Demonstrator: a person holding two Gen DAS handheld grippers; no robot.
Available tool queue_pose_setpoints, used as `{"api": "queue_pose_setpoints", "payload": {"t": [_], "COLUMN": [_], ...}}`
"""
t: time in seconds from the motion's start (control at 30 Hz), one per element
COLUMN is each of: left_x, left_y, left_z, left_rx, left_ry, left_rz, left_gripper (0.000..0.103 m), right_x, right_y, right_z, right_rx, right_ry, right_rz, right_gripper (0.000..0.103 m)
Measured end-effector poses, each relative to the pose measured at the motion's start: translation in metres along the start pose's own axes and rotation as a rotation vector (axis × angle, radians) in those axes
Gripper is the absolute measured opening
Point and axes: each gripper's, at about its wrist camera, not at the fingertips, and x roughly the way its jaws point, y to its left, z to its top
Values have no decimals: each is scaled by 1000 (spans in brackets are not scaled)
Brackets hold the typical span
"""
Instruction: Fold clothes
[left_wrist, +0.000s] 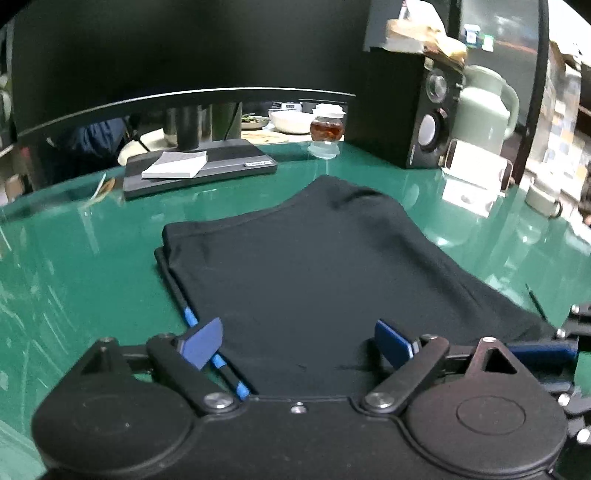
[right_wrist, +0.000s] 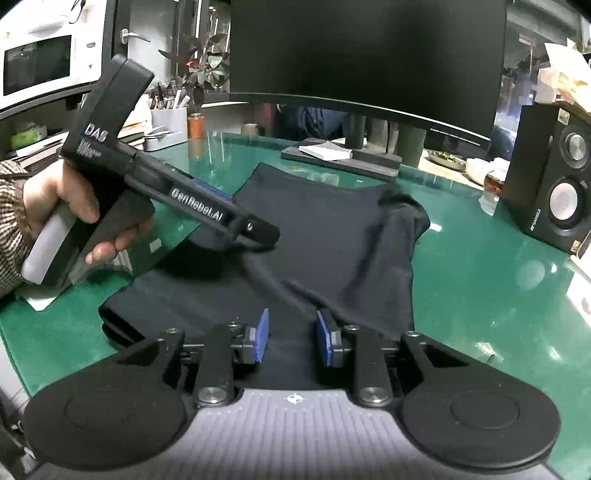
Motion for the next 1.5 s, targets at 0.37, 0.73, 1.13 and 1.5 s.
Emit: {"api": "queue_pose_setpoints", "payload": {"t": [0.37,0.73,1.13,1.5], "left_x": [6,12,35,55], "left_y": [-19,-41,-15,-8], "left_z": [4,19,60,63], "left_rx": [18,20,-1,-22], "left_ry": [-5,-25,-25,-39], "left_rz": [-52,-125,-127,-55], "left_gripper": [90,89,55,54], "right_x": [-9,-24,-29,-38], "right_y": [-19,-43,7,10], "right_z": [-5,-17,-5,-10], "right_rx": [6,-21,-22,25], "right_ry": [7,11,-73,-114], "right_rz": [-46,-168,62,104], "right_gripper": [35,36,23,25]}}
